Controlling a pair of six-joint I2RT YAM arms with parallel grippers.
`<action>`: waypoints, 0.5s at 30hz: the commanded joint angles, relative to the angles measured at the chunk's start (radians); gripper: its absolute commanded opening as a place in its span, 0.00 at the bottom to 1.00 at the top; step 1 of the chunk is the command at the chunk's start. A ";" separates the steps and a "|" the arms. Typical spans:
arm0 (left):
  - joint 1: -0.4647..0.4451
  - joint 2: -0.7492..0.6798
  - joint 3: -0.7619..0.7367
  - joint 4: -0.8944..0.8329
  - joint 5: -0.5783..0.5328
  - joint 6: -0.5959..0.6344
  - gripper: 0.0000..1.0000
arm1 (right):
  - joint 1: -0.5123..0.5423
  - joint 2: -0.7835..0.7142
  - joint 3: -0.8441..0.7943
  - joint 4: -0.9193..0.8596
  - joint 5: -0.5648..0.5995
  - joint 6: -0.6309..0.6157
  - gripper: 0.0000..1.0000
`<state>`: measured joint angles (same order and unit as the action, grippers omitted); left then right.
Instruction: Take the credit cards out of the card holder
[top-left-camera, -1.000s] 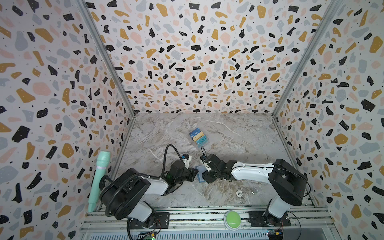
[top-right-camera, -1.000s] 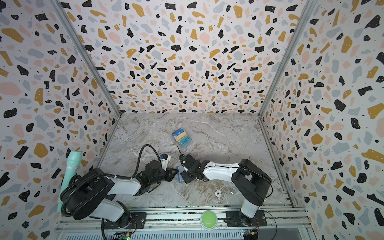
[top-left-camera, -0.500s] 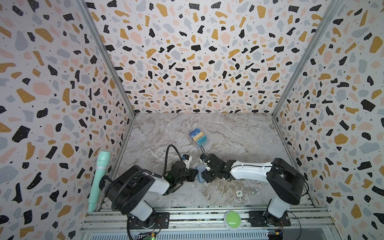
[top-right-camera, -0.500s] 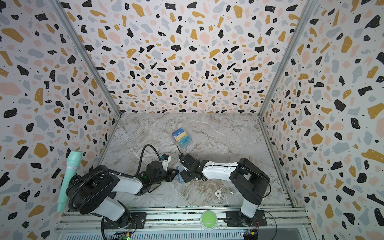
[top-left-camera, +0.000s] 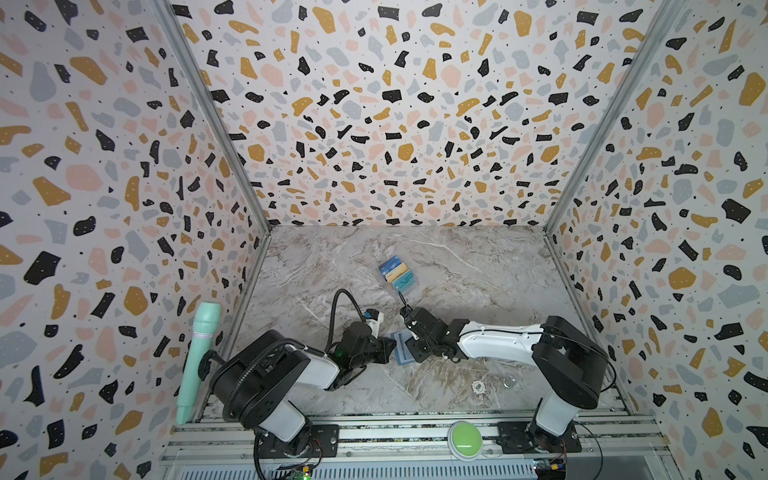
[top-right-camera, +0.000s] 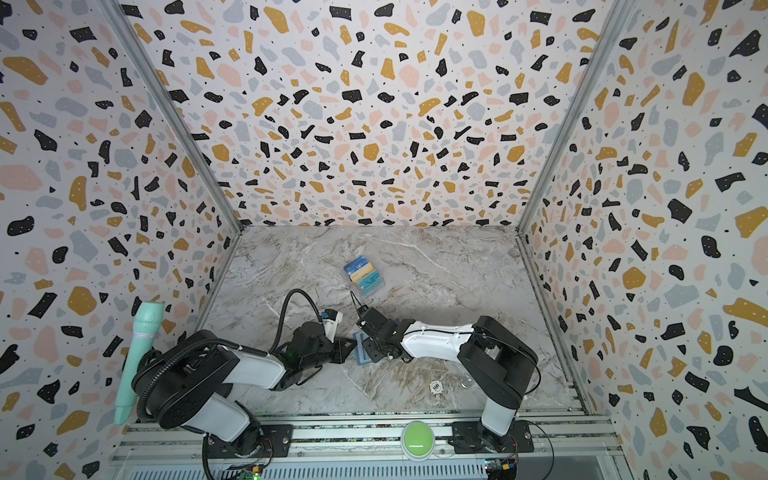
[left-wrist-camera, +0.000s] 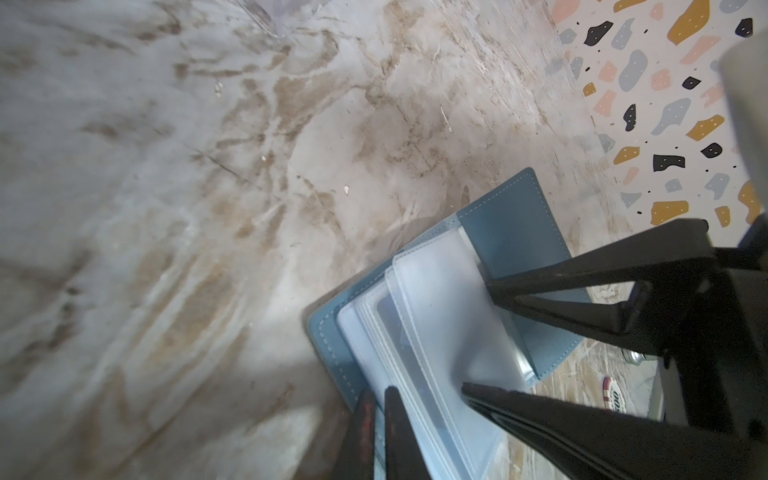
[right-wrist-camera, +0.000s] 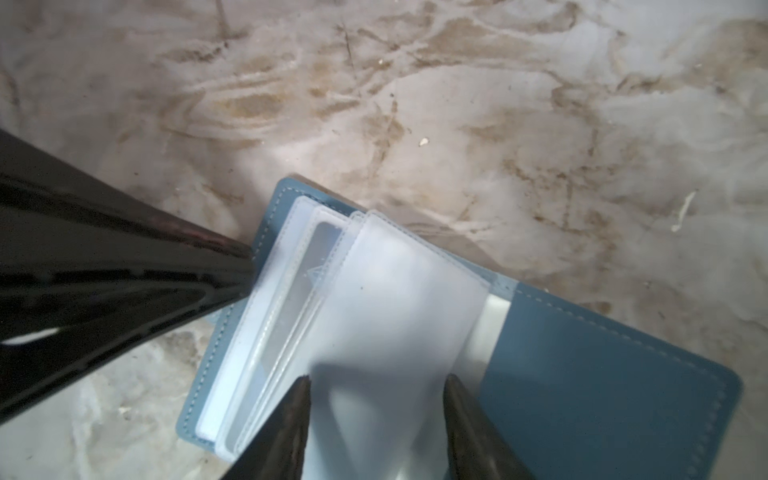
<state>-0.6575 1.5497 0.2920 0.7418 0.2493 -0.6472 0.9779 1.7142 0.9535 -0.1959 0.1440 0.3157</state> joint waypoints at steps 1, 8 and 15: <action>-0.002 0.008 -0.008 -0.039 -0.010 0.015 0.10 | -0.007 -0.030 0.003 -0.098 0.062 0.004 0.50; -0.001 -0.002 -0.007 -0.052 -0.015 0.021 0.11 | -0.029 -0.065 -0.008 -0.113 0.083 0.008 0.44; -0.002 -0.005 -0.002 -0.060 -0.015 0.023 0.10 | -0.056 -0.103 -0.031 -0.114 0.086 0.014 0.42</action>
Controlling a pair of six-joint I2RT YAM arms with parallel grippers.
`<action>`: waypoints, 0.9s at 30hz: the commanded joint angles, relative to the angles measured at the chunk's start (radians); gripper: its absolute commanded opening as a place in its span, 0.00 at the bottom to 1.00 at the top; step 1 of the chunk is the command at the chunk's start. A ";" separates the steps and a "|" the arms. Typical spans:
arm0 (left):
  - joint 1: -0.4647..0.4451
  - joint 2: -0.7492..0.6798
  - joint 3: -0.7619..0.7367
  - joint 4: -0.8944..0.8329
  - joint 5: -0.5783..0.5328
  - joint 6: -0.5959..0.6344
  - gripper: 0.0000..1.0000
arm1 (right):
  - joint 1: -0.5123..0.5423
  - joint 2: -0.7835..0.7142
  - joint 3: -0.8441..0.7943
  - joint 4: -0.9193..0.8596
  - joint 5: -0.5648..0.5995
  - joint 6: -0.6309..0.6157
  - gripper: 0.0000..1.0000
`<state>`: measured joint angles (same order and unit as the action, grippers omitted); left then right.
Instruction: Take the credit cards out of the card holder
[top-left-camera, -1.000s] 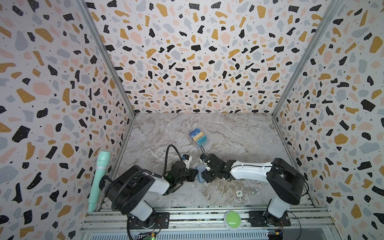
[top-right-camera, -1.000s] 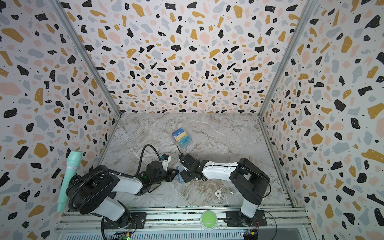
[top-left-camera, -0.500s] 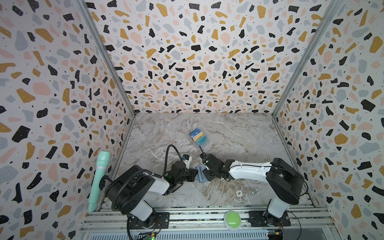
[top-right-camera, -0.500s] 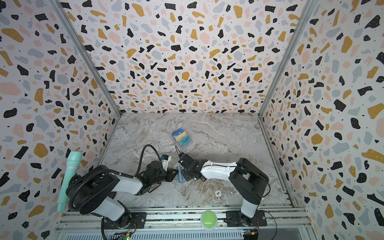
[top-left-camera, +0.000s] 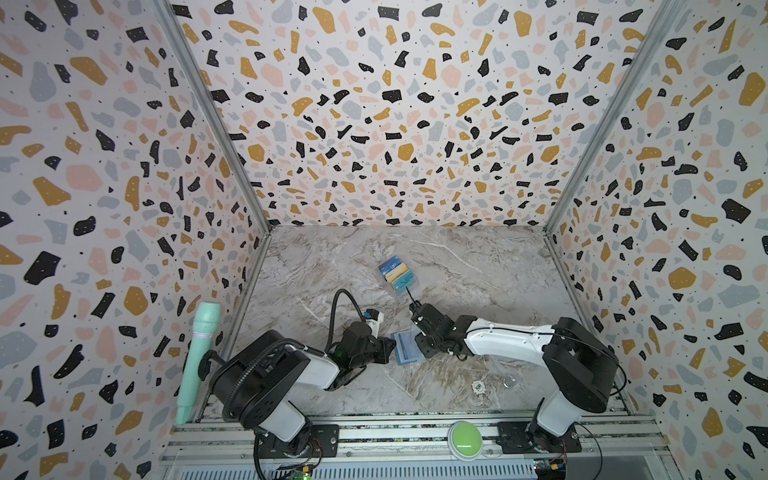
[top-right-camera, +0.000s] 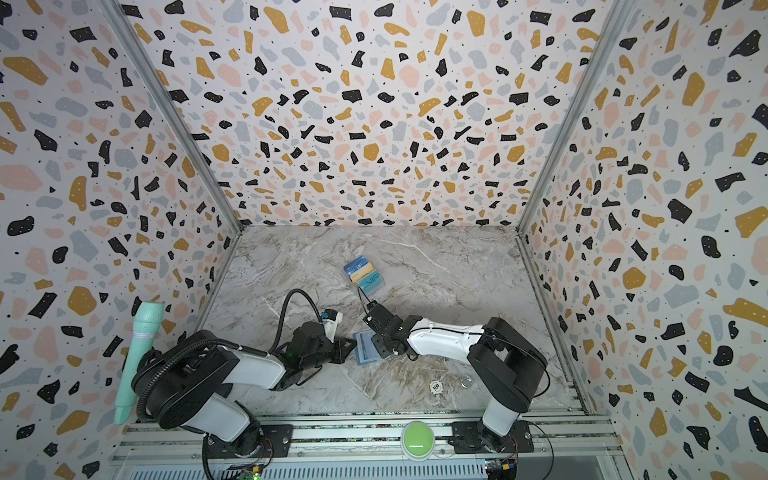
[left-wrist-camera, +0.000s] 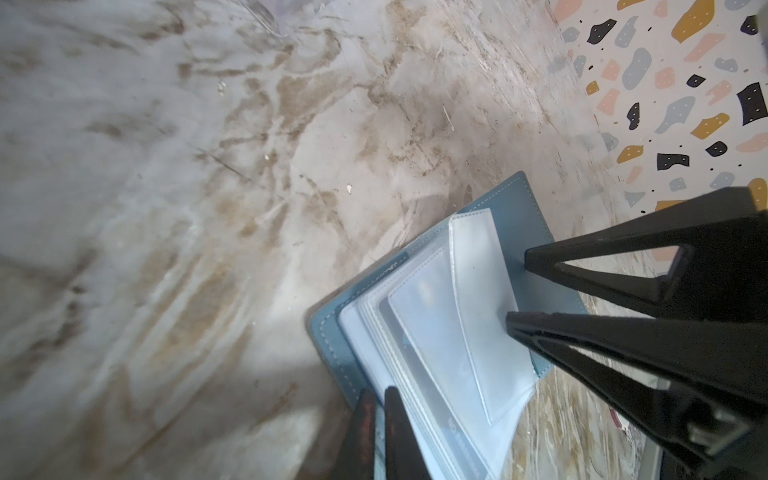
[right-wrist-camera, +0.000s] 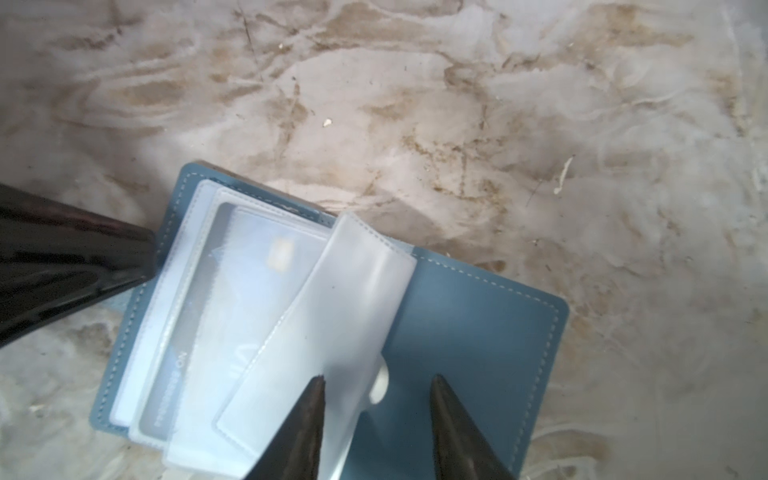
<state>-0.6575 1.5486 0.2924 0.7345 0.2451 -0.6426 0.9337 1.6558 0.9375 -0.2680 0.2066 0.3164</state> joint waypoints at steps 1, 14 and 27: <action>-0.002 -0.004 -0.001 -0.054 -0.011 0.018 0.10 | -0.017 -0.050 -0.020 -0.041 0.025 0.014 0.42; -0.001 -0.005 0.005 -0.062 -0.009 0.021 0.10 | 0.026 -0.205 -0.101 0.109 -0.139 -0.084 0.70; -0.002 -0.010 -0.006 -0.057 -0.013 0.019 0.10 | 0.106 -0.011 -0.016 0.123 -0.098 -0.079 0.74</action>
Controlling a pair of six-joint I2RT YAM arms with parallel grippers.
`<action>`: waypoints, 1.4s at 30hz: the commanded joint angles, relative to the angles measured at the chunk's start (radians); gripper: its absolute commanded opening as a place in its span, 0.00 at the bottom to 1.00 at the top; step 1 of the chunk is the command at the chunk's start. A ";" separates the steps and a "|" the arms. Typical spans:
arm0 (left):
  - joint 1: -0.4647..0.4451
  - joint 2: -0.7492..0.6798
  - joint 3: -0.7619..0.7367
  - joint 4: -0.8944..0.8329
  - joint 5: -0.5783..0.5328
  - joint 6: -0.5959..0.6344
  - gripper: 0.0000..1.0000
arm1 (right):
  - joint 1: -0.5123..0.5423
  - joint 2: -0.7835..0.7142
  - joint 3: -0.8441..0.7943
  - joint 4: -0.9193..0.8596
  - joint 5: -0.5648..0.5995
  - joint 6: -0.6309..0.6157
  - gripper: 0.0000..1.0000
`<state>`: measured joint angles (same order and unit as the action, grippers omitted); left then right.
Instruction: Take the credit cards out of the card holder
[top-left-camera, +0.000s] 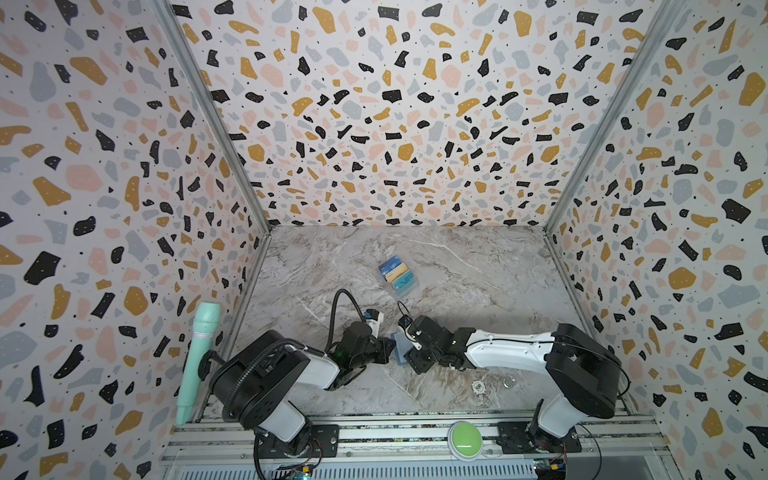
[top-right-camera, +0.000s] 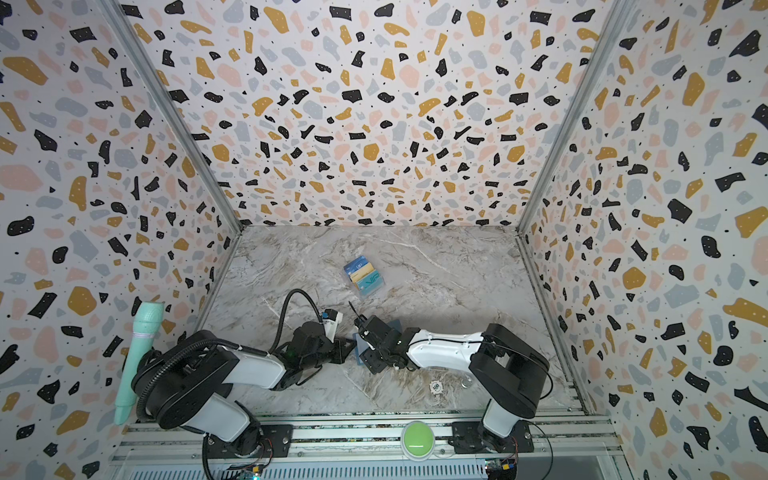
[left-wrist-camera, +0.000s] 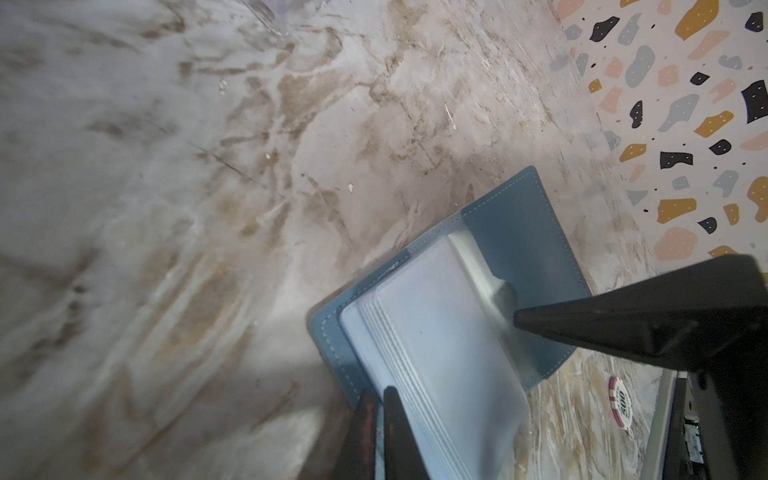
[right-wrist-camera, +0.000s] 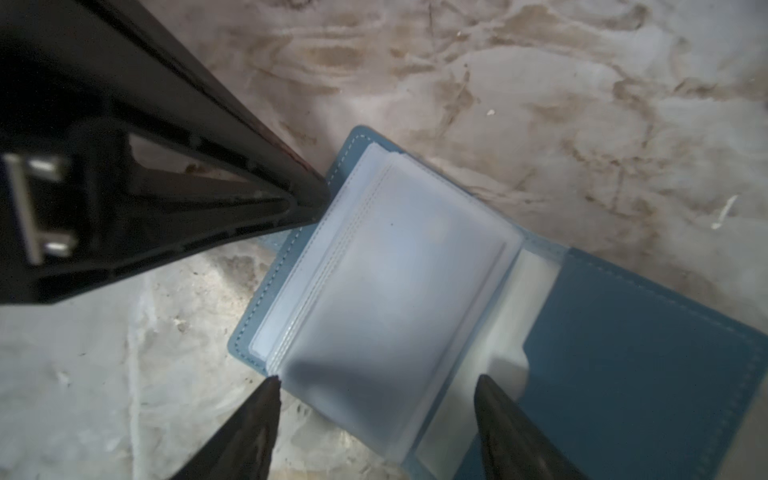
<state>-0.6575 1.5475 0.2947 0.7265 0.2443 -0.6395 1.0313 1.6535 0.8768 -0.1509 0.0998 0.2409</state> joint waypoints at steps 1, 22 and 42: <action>-0.002 -0.012 -0.008 -0.049 -0.013 0.016 0.10 | 0.007 -0.007 0.044 0.008 0.008 -0.001 0.73; -0.001 0.005 -0.003 -0.035 -0.003 0.020 0.10 | 0.004 0.039 0.080 -0.049 0.026 -0.014 0.71; -0.002 -0.010 -0.017 -0.041 -0.011 0.020 0.10 | -0.025 0.016 0.051 -0.049 0.010 0.014 0.65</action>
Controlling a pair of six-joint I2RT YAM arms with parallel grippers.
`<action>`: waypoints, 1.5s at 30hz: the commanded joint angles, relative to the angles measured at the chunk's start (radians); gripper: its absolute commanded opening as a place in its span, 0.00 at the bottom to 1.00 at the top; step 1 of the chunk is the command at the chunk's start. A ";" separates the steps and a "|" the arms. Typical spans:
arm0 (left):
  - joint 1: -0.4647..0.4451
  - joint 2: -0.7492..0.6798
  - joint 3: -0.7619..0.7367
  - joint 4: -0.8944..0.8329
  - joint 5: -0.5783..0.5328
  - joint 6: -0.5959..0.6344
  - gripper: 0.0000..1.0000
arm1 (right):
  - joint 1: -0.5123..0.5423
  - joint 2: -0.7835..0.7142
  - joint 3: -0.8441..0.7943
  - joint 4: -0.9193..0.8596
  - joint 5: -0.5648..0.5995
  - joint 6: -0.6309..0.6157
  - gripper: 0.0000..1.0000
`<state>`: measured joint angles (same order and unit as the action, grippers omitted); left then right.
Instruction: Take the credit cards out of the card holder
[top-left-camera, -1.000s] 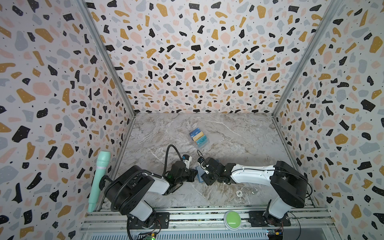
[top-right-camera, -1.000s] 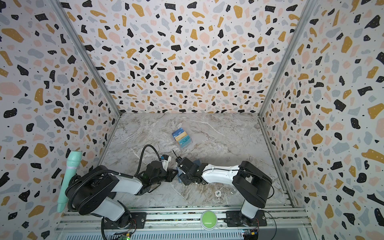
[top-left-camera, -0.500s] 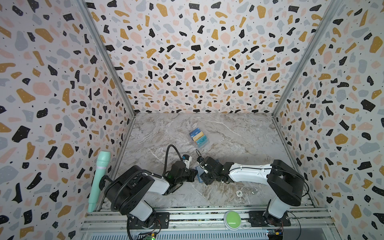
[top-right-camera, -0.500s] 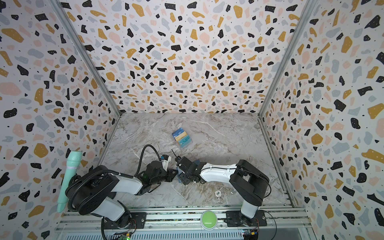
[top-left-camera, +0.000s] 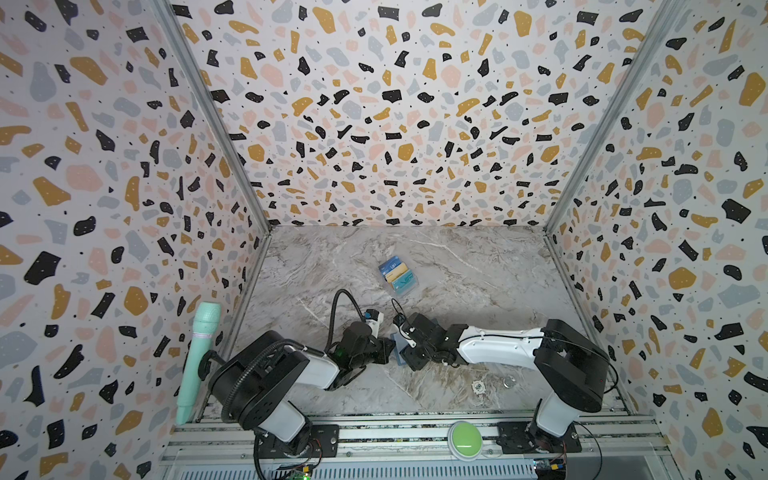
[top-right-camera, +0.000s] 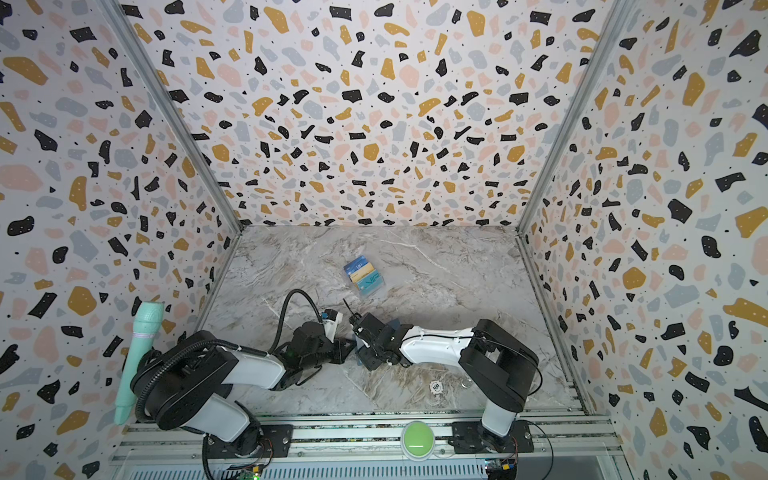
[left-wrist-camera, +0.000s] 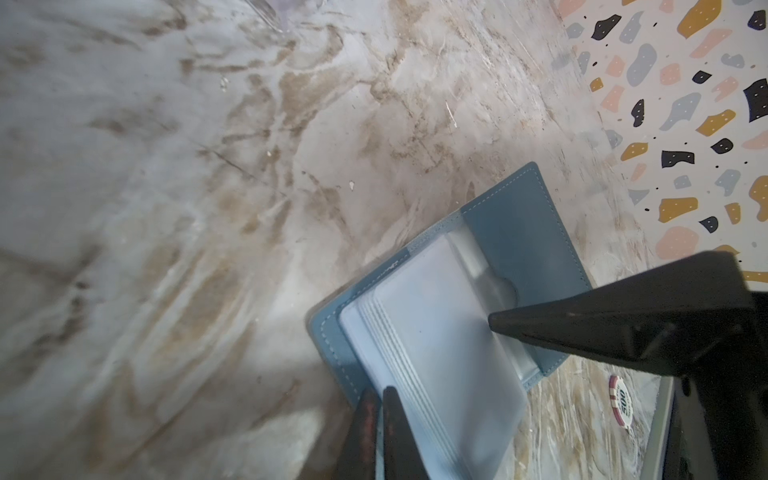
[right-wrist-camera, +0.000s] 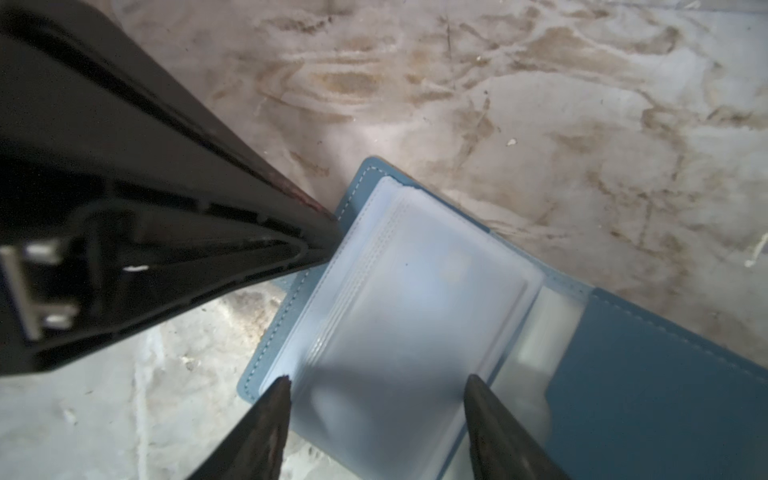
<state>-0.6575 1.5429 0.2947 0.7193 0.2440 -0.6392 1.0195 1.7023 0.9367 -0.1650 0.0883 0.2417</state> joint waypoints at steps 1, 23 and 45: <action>-0.001 -0.005 -0.017 -0.034 -0.011 0.020 0.10 | -0.013 -0.034 -0.010 -0.040 0.033 0.012 0.64; -0.002 -0.026 -0.005 -0.069 -0.017 0.030 0.10 | -0.033 -0.049 0.014 -0.200 0.263 0.028 0.57; -0.002 -0.045 -0.006 -0.081 -0.017 0.035 0.09 | -0.104 -0.228 -0.030 -0.233 0.301 0.094 0.47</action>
<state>-0.6575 1.5089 0.2947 0.6598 0.2276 -0.6201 0.9173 1.5467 0.9020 -0.3611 0.3641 0.3092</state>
